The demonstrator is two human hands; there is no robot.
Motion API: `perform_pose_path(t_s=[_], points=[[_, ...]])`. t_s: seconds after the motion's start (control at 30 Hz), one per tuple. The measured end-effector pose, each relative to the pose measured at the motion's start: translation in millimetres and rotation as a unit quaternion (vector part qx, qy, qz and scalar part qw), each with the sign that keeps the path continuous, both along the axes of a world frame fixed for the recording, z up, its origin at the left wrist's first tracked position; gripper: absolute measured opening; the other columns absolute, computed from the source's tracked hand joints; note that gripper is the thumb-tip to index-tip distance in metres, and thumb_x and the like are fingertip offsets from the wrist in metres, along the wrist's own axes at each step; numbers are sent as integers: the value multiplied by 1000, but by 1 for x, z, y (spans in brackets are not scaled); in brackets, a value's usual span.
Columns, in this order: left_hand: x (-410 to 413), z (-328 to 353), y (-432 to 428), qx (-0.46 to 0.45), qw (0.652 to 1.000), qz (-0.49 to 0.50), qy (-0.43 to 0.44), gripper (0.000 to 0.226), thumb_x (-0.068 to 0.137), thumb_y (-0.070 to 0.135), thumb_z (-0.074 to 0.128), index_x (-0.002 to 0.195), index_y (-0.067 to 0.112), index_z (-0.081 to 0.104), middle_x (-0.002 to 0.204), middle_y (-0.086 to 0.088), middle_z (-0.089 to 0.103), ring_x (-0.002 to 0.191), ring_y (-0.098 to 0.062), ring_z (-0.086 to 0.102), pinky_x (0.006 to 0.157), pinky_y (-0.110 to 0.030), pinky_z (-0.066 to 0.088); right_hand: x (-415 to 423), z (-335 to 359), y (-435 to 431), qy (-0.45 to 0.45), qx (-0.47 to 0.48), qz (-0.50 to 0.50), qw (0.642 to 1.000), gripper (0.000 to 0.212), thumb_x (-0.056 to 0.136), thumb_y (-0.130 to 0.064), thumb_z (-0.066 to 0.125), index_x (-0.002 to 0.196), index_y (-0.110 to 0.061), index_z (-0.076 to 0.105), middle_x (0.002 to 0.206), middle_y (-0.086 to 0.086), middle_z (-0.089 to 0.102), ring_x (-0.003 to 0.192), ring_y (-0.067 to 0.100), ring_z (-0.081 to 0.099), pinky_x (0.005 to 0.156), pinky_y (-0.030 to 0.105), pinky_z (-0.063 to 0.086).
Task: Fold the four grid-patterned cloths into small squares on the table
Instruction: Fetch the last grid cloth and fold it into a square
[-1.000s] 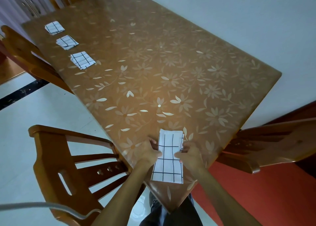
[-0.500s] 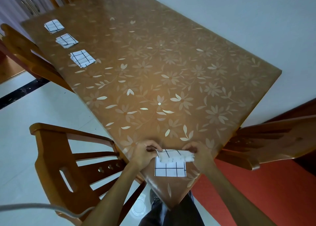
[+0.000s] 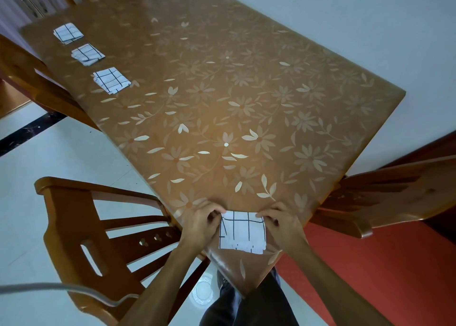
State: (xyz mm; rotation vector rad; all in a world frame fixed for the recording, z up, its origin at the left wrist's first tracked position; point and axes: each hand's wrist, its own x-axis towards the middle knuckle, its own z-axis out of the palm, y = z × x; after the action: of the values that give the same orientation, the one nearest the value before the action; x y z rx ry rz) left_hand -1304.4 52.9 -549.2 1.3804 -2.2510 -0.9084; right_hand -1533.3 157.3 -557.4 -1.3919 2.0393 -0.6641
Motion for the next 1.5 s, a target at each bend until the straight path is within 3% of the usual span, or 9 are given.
perform_pose_path(t_s=[0.33,0.5,0.63,0.83,0.97,1.17,1.3,1.4,1.5], points=[[-3,10,-3,49,997,48,-22,27,92,6,59,93,26,77,103,14,69,95,-2,59,89,-21,47,1,-3,2,44,11,29,999,29,94,-12,59,111,-29,75,103,-8,56,82,5,56,65,25,53],[-14,17,-1,66,995,34,-73,24,85,40,72,107,32,69,95,16,67,89,-4,59,80,-12,42,5,0,5,21,18,9,1000,27,94,-26,61,119,-29,69,109,-11,51,81,3,57,72,26,55],[-19,19,-3,55,989,20,-135,18,84,42,75,99,34,70,91,16,64,87,-3,56,79,-17,41,9,4,-2,46,90,34,994,51,94,-49,56,142,-34,47,131,-10,43,110,10,54,88,38,55],[-9,27,-10,189,981,26,19,17,86,22,76,78,34,67,82,12,70,83,-2,62,72,-8,44,14,19,-14,15,38,20,999,39,81,-58,56,102,-26,60,113,-11,47,105,8,50,85,27,43],[-7,52,-11,260,956,59,123,2,90,18,73,91,18,71,80,13,70,80,9,63,69,-10,48,20,47,-28,23,-28,56,998,47,87,-60,47,111,-24,64,114,-10,63,104,9,56,93,30,42],[-20,89,-4,256,928,142,232,17,95,42,64,88,26,67,79,-2,66,74,-14,65,67,-33,52,34,102,-46,97,-57,77,991,33,104,-42,39,113,-25,65,108,-10,67,97,12,61,81,27,46],[-26,114,10,176,951,158,198,29,98,48,54,82,25,60,68,7,66,60,0,62,56,-18,48,44,129,-40,98,-60,79,990,27,104,-38,44,111,-23,66,96,-5,67,85,17,63,72,35,51],[-23,128,16,128,965,135,186,27,98,45,55,80,26,59,71,3,66,64,-6,64,58,-23,48,45,141,-31,58,-44,52,996,27,101,-48,45,107,-29,64,79,-16,57,71,8,58,62,25,46],[-19,145,21,102,967,129,193,25,98,35,59,78,20,58,64,6,61,58,-1,58,55,-21,42,41,148,-21,18,-33,63,997,27,99,-50,49,106,-30,66,89,-12,67,79,9,65,66,23,50]])
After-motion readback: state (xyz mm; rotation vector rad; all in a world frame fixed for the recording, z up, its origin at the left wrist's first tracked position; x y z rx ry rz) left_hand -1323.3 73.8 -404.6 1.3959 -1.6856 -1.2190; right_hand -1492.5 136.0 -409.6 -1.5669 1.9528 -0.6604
